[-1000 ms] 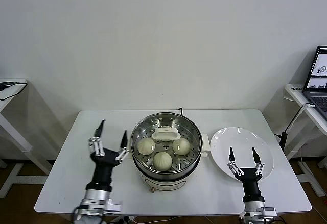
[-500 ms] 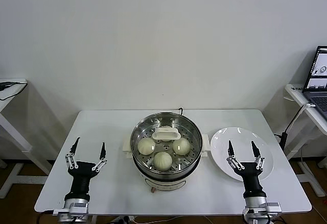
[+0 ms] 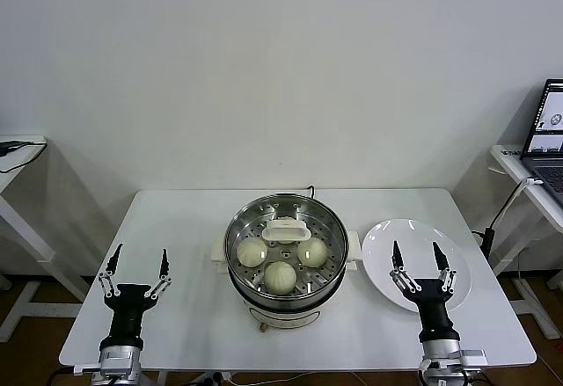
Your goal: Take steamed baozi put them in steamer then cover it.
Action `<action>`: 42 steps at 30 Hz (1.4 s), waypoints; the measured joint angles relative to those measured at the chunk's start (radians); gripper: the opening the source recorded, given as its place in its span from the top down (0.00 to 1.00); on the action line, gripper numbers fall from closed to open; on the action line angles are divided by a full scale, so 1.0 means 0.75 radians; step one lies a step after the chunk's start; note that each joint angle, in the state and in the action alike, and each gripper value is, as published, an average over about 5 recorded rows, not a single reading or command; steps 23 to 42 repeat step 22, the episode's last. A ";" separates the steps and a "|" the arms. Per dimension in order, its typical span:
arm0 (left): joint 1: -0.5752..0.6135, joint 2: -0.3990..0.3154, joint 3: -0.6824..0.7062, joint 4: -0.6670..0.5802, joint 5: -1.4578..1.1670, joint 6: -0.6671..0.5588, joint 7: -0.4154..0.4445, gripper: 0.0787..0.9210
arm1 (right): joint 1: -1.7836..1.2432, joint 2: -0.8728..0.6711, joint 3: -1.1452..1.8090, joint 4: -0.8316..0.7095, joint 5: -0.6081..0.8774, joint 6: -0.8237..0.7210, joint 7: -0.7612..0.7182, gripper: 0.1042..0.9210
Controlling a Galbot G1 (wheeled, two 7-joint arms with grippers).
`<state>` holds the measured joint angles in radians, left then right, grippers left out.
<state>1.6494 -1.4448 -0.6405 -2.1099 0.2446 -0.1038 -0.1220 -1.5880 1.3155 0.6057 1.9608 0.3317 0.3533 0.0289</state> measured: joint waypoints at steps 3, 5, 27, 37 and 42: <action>0.000 -0.001 -0.011 0.005 -0.013 -0.007 0.003 0.12 | -0.001 0.001 0.002 0.003 0.000 -0.007 0.001 0.12; 0.001 -0.002 -0.017 0.009 -0.019 -0.010 0.004 0.12 | -0.002 0.001 0.003 0.004 -0.002 -0.009 0.001 0.12; 0.008 -0.003 -0.030 0.003 -0.031 -0.010 0.003 0.12 | -0.025 0.003 0.018 0.030 -0.008 -0.029 0.003 0.12; 0.008 -0.003 -0.030 0.003 -0.031 -0.010 0.003 0.12 | -0.025 0.003 0.018 0.030 -0.008 -0.029 0.003 0.12; 0.008 -0.003 -0.030 0.003 -0.031 -0.010 0.003 0.12 | -0.025 0.003 0.018 0.030 -0.008 -0.029 0.003 0.12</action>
